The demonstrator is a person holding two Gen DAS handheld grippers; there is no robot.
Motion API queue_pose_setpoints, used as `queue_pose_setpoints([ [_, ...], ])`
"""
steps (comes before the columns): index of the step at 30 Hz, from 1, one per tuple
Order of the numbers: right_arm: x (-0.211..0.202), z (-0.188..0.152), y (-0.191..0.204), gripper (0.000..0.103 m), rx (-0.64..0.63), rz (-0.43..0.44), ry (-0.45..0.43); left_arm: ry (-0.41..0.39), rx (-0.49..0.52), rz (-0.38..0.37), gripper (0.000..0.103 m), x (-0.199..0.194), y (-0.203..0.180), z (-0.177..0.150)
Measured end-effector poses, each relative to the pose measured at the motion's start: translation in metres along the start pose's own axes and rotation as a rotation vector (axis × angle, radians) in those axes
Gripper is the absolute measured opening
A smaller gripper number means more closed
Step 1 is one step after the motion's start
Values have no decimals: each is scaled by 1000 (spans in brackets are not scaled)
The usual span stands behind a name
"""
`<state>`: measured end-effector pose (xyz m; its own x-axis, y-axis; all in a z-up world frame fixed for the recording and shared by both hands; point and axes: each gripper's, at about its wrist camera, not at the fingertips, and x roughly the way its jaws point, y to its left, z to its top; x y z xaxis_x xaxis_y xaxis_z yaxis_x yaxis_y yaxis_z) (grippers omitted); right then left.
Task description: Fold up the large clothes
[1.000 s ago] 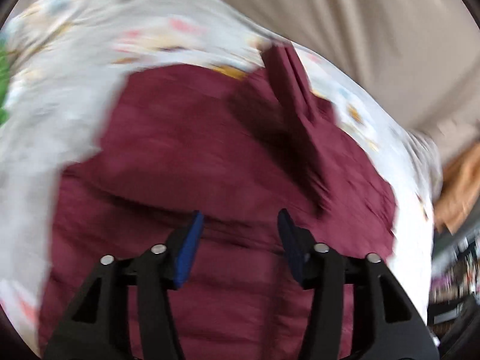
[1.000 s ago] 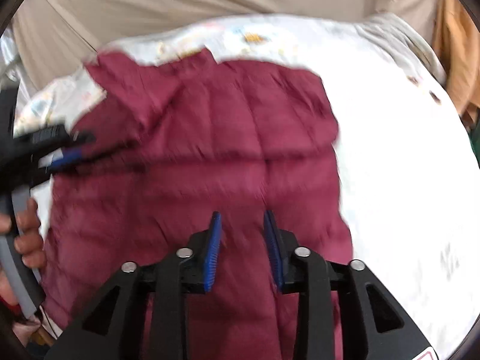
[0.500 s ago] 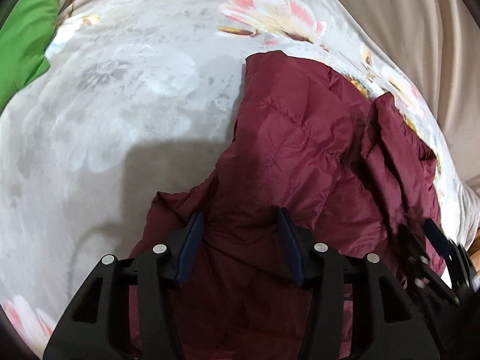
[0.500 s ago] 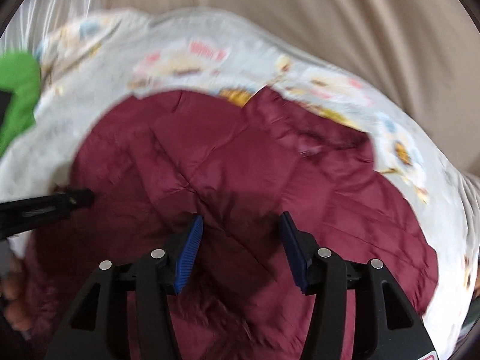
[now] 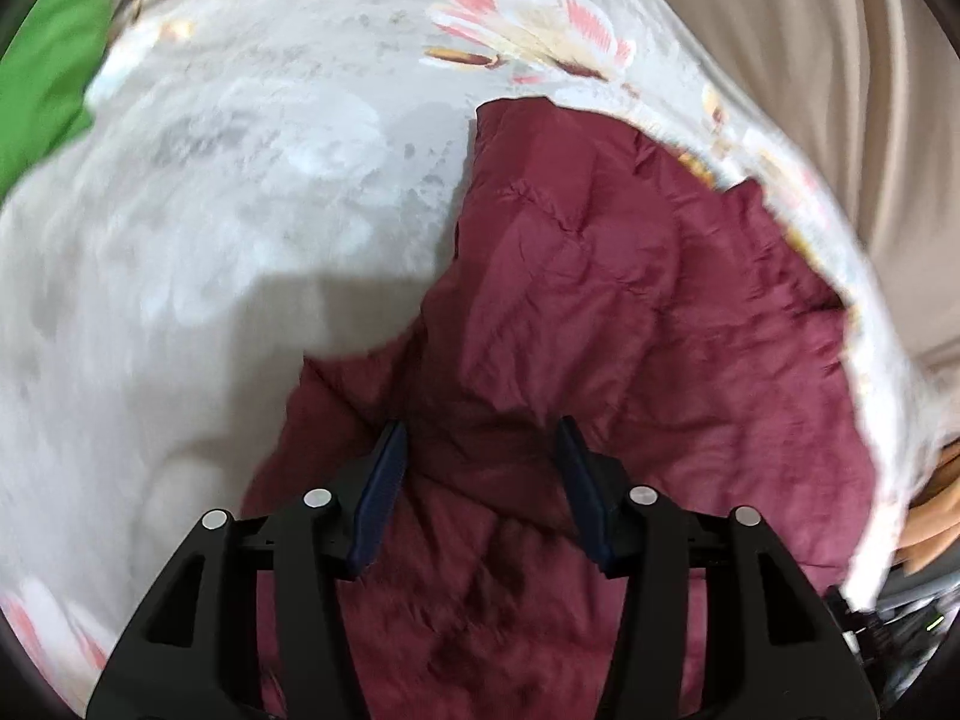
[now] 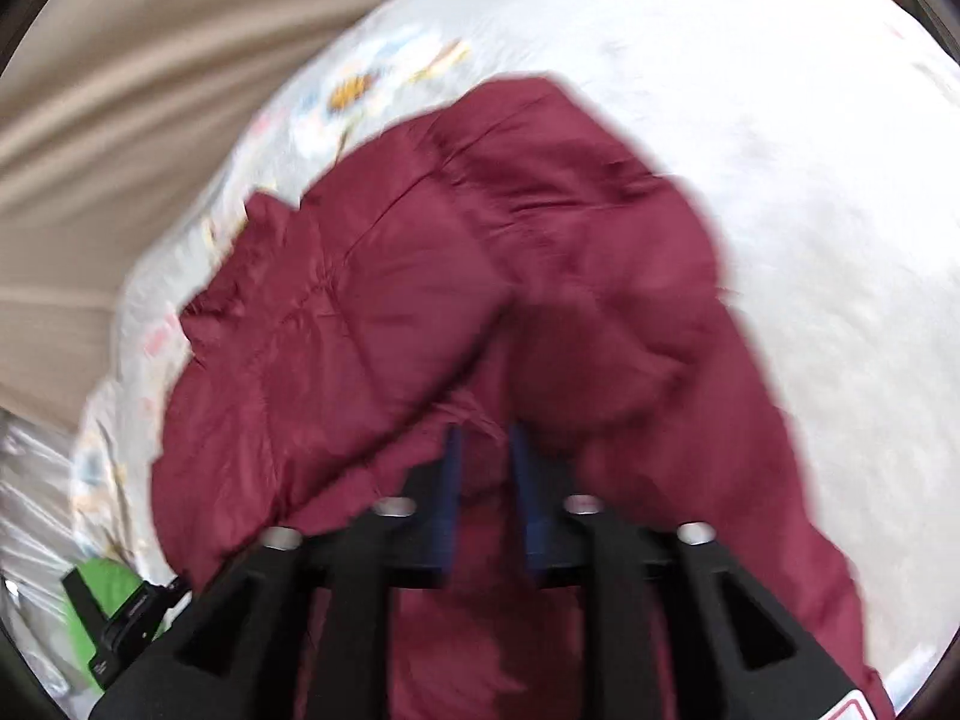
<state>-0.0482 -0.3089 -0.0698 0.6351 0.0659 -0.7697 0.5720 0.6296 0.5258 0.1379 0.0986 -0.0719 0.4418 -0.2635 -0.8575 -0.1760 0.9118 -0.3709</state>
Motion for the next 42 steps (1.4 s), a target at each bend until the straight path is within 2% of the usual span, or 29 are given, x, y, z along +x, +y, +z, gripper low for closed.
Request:
queue_pose_setpoints([
  [2, -14, 6, -4, 50, 3, 19, -52, 13, -70, -64, 57, -9, 8, -6],
  [5, -15, 22, 2, 53, -11, 49, -58, 22, -130, -99, 62, -9, 13, -10],
  [7, -7, 34, 11, 59, -37, 49, -51, 28, -154, -100, 63, -4, 13, -8],
  [9, 4, 46, 19, 60, -70, 9, -52, 35, -180, -114, 69, 3, 15, -4],
  [11, 24, 54, 29, 56, -101, -42, -19, 46, -207, -107, 65, 11, 16, 1],
  [12, 32, 54, 33, 32, -113, -49, 7, 35, -205, -99, 50, 12, 15, 3],
  [13, 39, 54, 41, 7, -144, -30, 59, 25, -182, -91, 24, 12, 12, 6],
  [14, 33, 54, 52, 7, -178, -19, 64, 18, -141, -87, 12, 10, 7, 9],
  [15, 22, 52, 62, 6, -215, 1, 16, 9, -114, -94, 5, 6, 5, 11],
  [17, -28, 46, 84, 5, -306, 128, -136, -45, -65, -86, 3, -9, 1, 14],
  [18, -47, 44, 85, 5, -305, 204, -184, -68, -41, -73, 2, -16, -1, 15],
  [19, -61, 40, 77, 5, -290, 246, -227, -86, -24, -52, 1, -20, -2, 15],
  [21, -40, 39, 61, 5, -286, 129, -188, -71, -1, -34, 2, -12, -1, 14],
  [23, 27, 36, 29, 5, -264, -105, 12, -17, 28, 11, 2, 11, -4, 9],
  [24, 43, 33, 18, 4, -233, -122, 69, -1, 44, 26, 2, 20, -6, 5],
  [26, 20, 33, 26, 4, -222, -86, -14, -21, 80, 73, 1, 20, -12, 1],
  [28, -11, 35, 35, 4, -228, 3, -133, -38, 97, 81, 1, 17, -14, 1],
  [29, -11, 36, 34, 4, -229, 6, -142, -31, 99, 78, 2, 20, -13, 1],
  [30, -2, 38, 31, 4, -239, -25, -124, -27, 103, 82, 2, 23, -12, 1],
  [31, 24, 36, 22, 6, -274, -123, -34, -31, 114, 92, 3, 25, -13, 0],
  [32, 43, 34, 16, 4, -296, -173, 43, -35, 127, 101, 4, 24, -15, -1],
  [33, 43, 31, 13, 4, -296, -169, 34, -35, 130, 106, 5, 22, -15, -2],
  [35, 16, 31, 21, 7, -289, -220, -31, -65, 133, 102, 5, 0, -16, -3],
  [36, 1, 29, 25, 12, -286, -252, -89, -89, 133, 83, 8, -12, -15, -4],
  [37, -14, 26, 30, 20, -291, -268, -150, -120, 134, 72, 15, -27, -15, -4],
  [39, -28, 24, 47, 20, -311, -262, -208, -192, 142, 63, 26, -55, -17, -2],
  [40, -28, 23, 62, 19, -338, -199, -196, -217, 151, 57, 27, -63, -21, 1],
  [42, -10, 16, 105, 16, -438, -63, -109, -244, 184, 39, 27, -68, -37, 12],
])
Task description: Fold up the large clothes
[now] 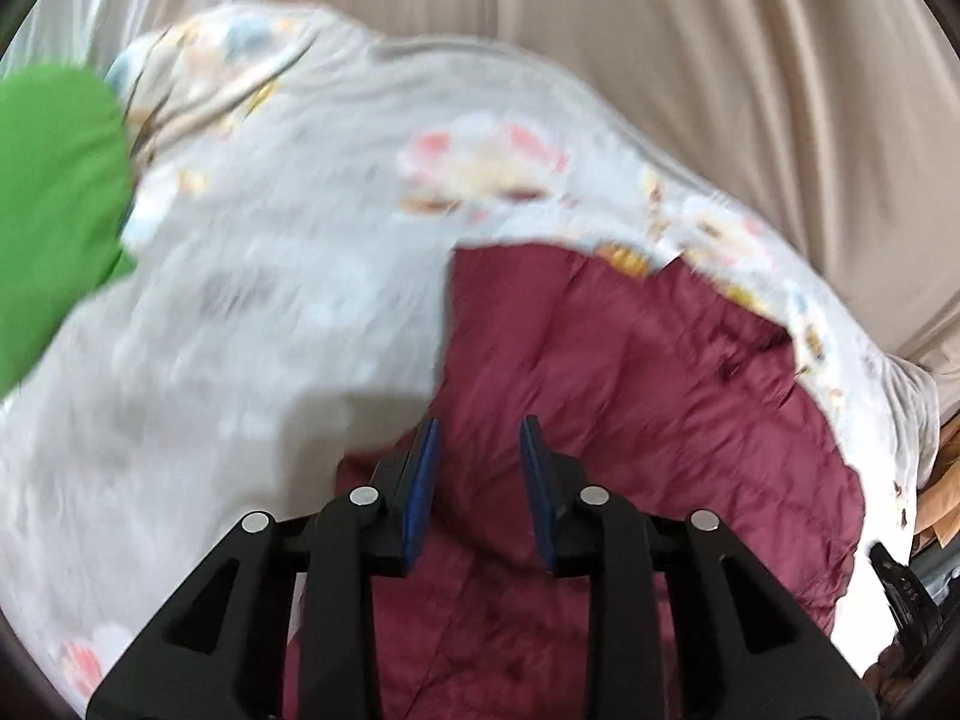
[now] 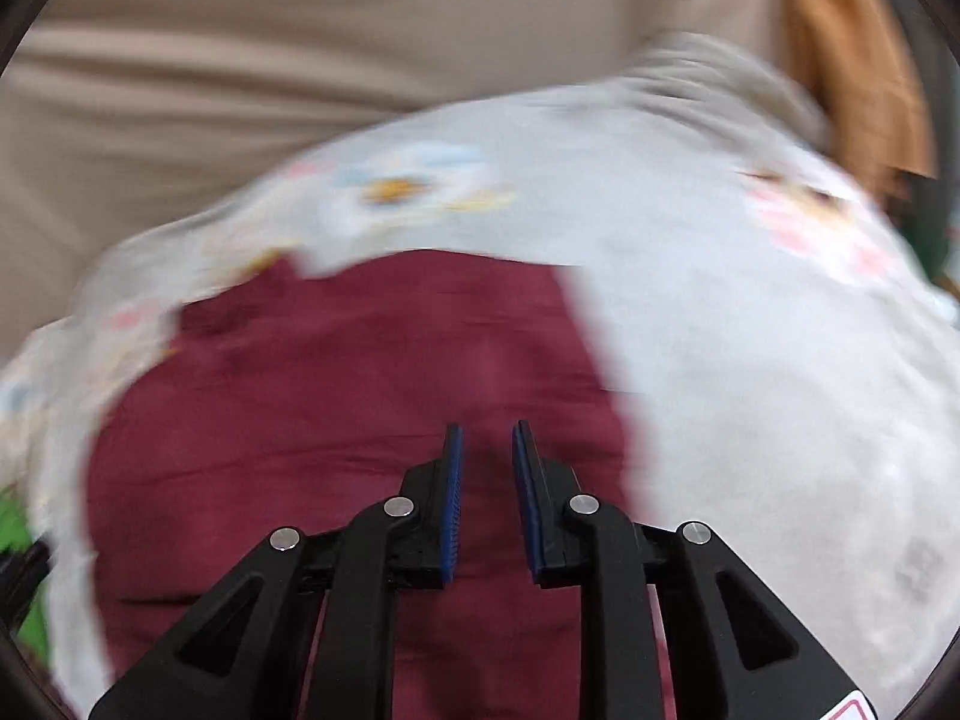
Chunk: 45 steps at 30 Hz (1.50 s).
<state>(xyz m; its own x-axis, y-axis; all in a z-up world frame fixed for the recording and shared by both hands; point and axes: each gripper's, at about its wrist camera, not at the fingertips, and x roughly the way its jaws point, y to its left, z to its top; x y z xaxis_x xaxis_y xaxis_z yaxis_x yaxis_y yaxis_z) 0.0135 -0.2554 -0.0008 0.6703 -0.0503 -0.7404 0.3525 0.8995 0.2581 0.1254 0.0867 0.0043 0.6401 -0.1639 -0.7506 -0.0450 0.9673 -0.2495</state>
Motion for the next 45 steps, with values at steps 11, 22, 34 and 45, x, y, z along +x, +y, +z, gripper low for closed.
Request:
queue_pose_setpoints([
  [11, 102, -21, 105, 0, -294, 222, 208, 197, 164, 102, 27, 121, -34, 4],
  [22, 22, 8, -92, 5, 162, -90, 22, 164, 138, 187, 25, 115, -12, 4],
  [34, 22, -17, -66, 9, 68, -79, 85, 181, 143, 202, 33, 72, -6, -38],
  [45, 39, -36, -64, 4, 119, -74, 168, 206, 193, 264, 33, 68, -4, -48],
])
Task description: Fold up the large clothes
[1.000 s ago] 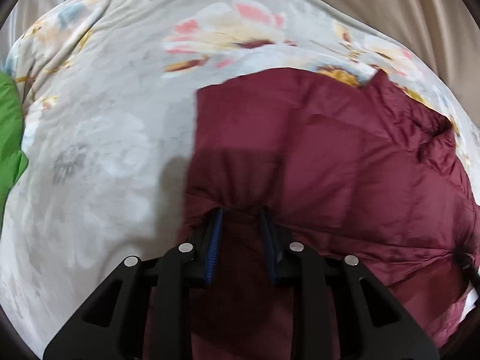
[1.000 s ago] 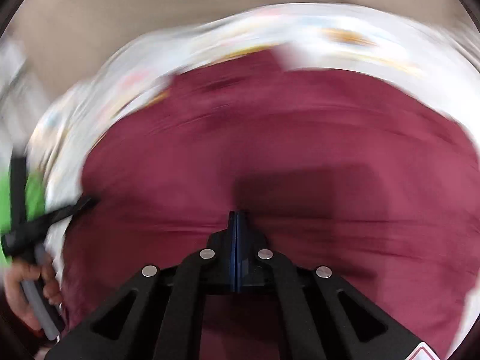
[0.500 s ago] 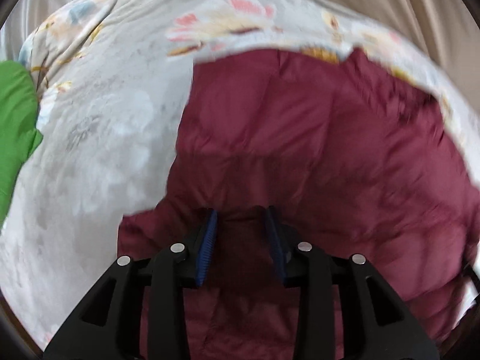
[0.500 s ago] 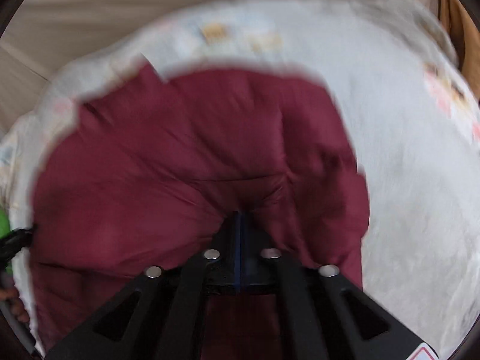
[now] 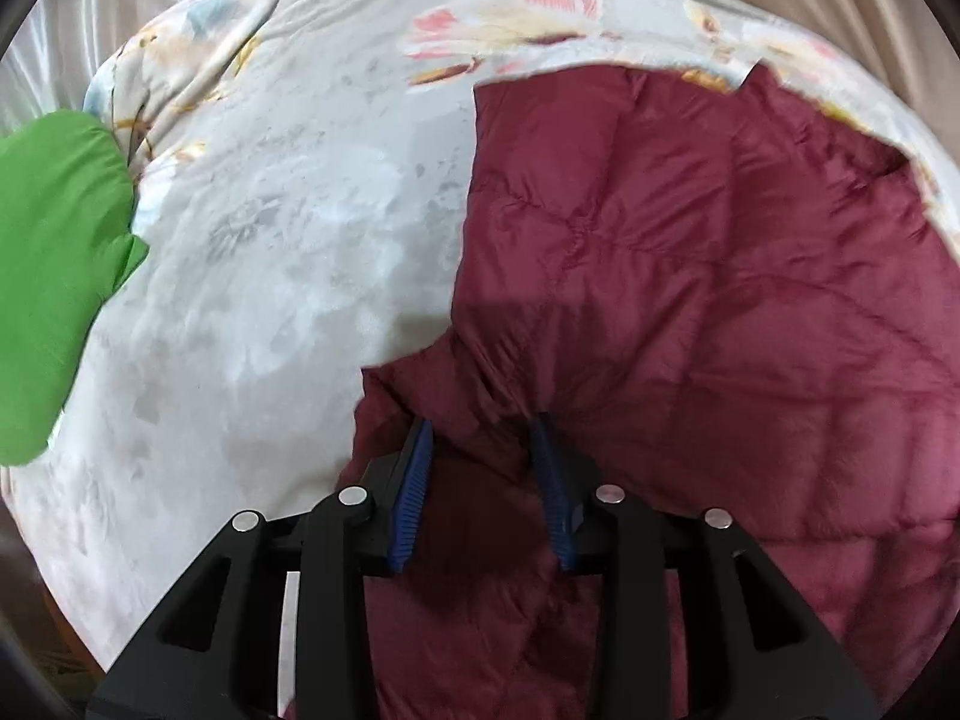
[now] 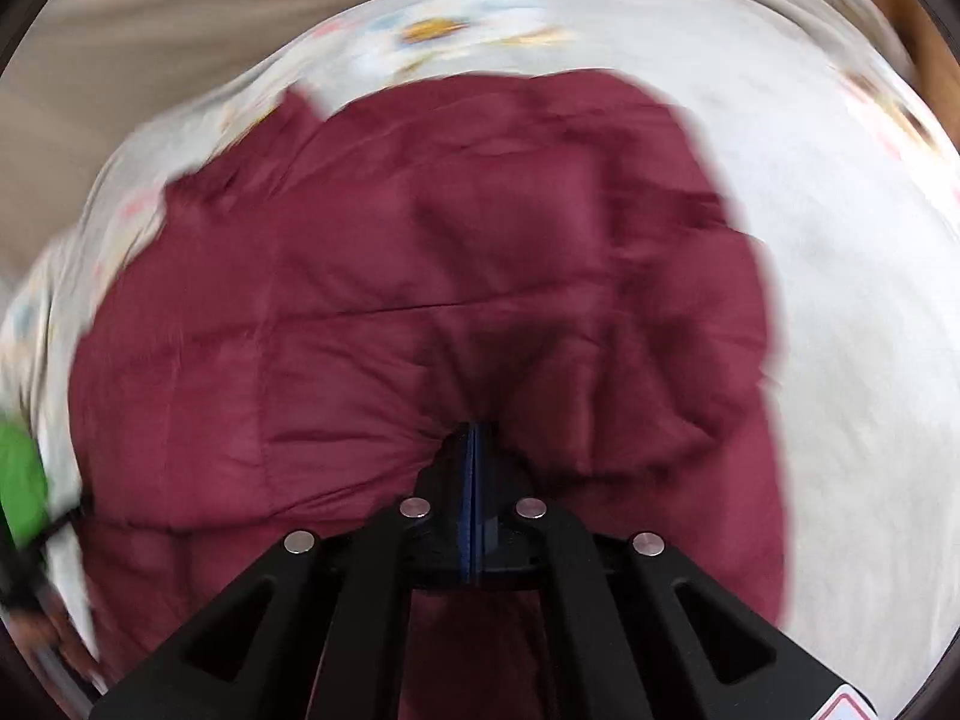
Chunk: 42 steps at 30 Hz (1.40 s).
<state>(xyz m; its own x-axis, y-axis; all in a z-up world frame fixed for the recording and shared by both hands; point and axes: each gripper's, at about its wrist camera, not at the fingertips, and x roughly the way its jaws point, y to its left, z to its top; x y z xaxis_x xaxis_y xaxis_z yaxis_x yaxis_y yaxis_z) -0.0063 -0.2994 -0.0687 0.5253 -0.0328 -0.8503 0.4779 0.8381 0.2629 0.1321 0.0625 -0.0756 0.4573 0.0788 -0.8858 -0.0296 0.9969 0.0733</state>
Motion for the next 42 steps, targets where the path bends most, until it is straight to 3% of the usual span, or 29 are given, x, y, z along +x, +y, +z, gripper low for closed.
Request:
queue_pose_setpoints([
  [3, -22, 3, 25, 7, -67, 33, -47, -9, 13, -25, 33, -11, -5, -5],
  [9, -1, -9, 111, 8, -308, 118, 6, 2, 32, -48, 33, -15, -25, -16],
  [12, 17, -25, 142, 8, -437, 89, 23, 15, 51, -35, 34, -8, -29, -17],
  [13, 22, -27, 142, 2, -459, 70, 22, 18, 51, -32, 34, -8, -30, -19],
  [17, 29, -15, 99, 0, -355, 44, 23, 31, 37, -34, 34, -2, -24, -22],
  [23, 6, 2, -24, 0, -115, -112, -14, 32, 16, -25, 34, 0, -8, -26],
  [26, -21, -1, -51, 3, -80, -206, -55, 41, -8, -33, 35, -5, 4, -28],
  [27, -28, -3, -53, 14, -87, -224, -59, 42, -20, -19, 35, -8, 8, -28],
  [30, -60, -16, -50, 14, -125, -253, -72, 38, -51, -18, 34, -24, 19, -33],
  [42, -124, -56, -4, 14, -187, -154, -59, 15, 30, -75, 34, -78, 5, -64],
])
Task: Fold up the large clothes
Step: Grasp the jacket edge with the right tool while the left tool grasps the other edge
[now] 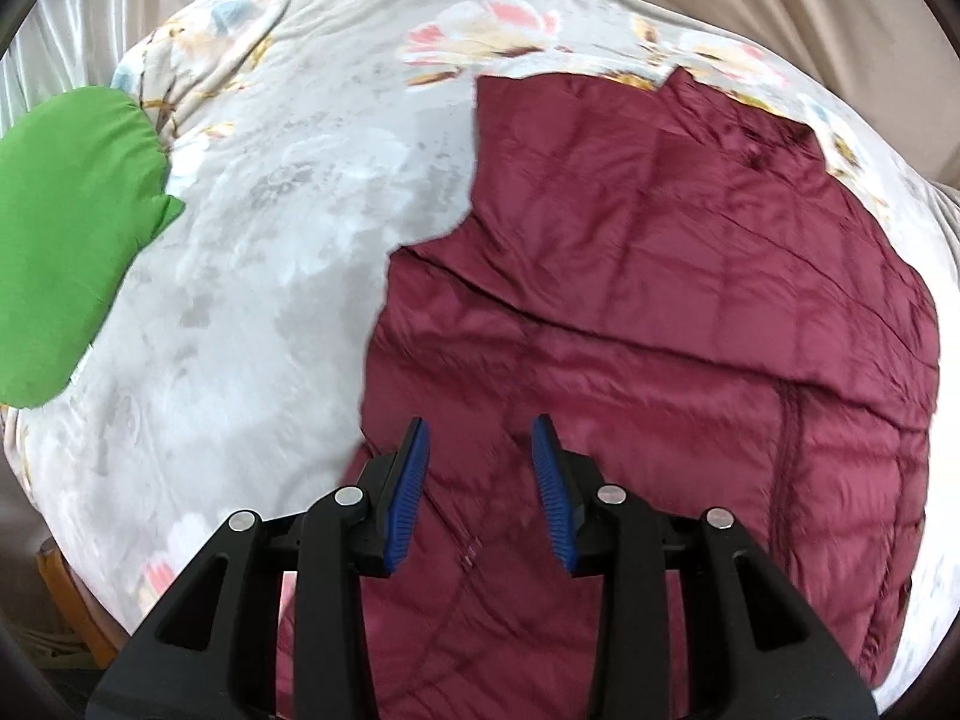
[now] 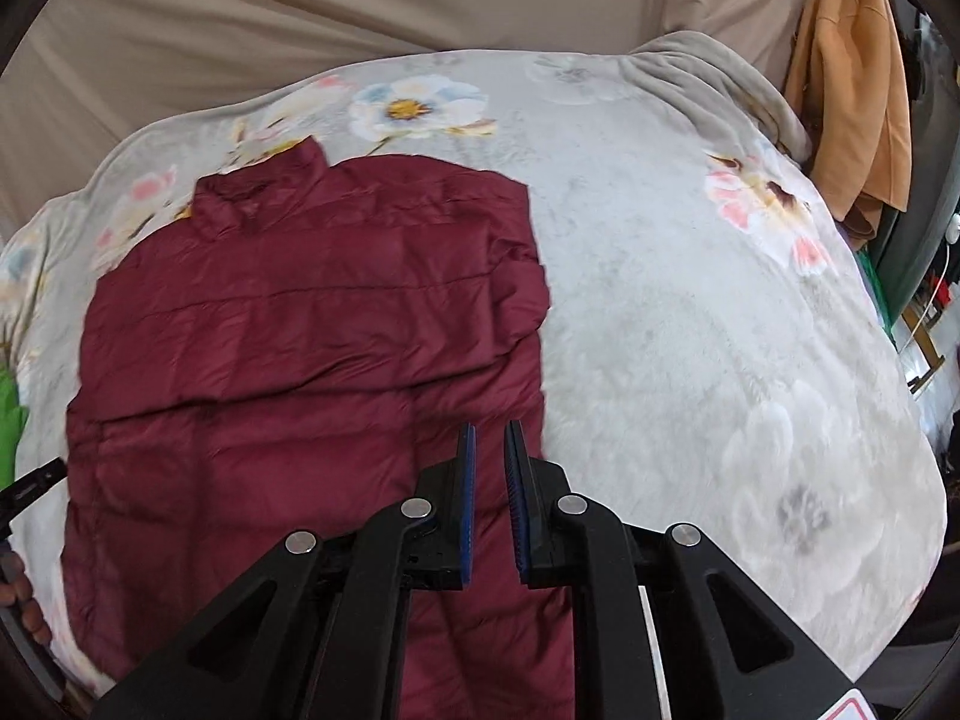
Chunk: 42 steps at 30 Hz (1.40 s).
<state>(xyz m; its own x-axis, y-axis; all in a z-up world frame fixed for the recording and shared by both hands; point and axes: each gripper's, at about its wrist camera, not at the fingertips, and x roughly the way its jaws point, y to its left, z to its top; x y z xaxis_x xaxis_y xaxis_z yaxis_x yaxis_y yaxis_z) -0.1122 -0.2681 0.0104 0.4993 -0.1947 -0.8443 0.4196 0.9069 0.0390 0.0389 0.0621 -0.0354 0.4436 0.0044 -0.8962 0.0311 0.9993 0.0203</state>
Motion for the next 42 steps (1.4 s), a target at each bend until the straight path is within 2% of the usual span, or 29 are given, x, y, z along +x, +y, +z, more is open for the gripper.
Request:
queue_pose_setpoints([
  [11, -12, -28, -1, 14, -30, 16, 37, 35, 48, -22, 37, -17, -13, -38],
  [17, -14, -46, -10, 18, -44, 4, 67, 56, 36, -18, 58, -22, -1, -57],
  [19, -13, -53, -16, 28, -47, -4, 76, 69, 26, -16, 72, -22, 7, -63],
  [22, -12, -69, -34, 43, -42, -21, 83, 89, -23, -39, 83, -20, 28, -75],
  [25, -8, -92, -59, 47, -18, -24, 122, 124, -96, -47, 84, -13, 59, -89],
  [29, -2, -119, -87, 51, 55, 23, 182, 162, -192, -63, 84, -1, 93, -104],
  [32, 4, -134, -97, 54, 108, 67, 220, 184, -242, -100, 84, 7, 105, -110],
  [39, 21, -150, -97, 57, 181, 148, 275, 201, -234, -114, 85, 23, 108, -114],
  [41, 25, -150, -97, 57, 196, 162, 284, 213, -256, -135, 81, 25, 111, -113],
  [42, 25, -150, -96, 57, 202, 167, 287, 215, -256, -149, 72, 25, 111, -112],
])
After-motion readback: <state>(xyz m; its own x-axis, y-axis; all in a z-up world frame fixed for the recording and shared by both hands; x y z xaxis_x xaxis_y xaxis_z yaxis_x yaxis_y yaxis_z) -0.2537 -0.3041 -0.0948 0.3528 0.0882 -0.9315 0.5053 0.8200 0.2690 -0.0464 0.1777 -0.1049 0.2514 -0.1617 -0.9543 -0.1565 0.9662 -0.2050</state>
